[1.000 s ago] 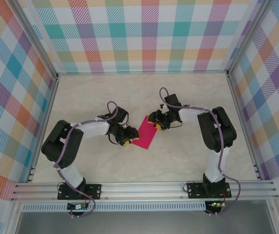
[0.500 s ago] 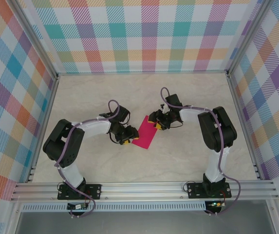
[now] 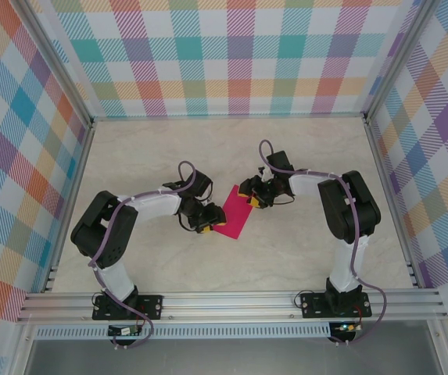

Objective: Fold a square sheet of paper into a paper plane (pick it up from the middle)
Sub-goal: Fold the triangle a second time at the center of the table.

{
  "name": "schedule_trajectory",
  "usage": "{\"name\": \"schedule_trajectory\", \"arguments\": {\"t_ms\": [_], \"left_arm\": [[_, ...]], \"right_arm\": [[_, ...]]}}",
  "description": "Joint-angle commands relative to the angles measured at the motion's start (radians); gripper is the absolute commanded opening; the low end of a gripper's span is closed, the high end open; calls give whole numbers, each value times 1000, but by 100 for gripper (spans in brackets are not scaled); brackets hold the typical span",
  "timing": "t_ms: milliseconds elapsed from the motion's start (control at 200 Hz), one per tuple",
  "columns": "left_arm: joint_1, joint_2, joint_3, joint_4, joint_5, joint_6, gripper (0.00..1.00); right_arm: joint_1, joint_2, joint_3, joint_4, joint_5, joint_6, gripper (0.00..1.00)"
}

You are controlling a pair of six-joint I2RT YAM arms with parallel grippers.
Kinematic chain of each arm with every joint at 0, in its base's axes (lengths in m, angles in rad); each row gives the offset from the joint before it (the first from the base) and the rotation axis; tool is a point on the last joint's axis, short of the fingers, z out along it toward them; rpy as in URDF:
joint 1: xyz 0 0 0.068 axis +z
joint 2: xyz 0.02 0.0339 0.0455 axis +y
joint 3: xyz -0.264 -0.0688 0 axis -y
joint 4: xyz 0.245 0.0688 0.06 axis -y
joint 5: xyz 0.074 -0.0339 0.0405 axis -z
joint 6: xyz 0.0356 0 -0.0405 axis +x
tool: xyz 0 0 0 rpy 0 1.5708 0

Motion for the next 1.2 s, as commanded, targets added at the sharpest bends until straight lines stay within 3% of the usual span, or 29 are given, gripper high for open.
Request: {"name": "schedule_trajectory", "arguments": {"t_ms": [0, 585, 830, 1195], "left_arm": [[-11, -12, 1, 53, 49, 11, 48], [-10, -138, -113, 375, 204, -47, 48], [-11, -95, -115, 320, 169, -20, 47], [-27, -126, -134, 447, 246, -67, 41]], "right_arm": [[-6, 116, -66, -44, 122, -13, 53], [-7, 119, -44, -78, 128, -18, 53], [-7, 118, -46, -79, 128, -17, 53], [-6, 128, -34, -90, 128, -18, 52]]}}
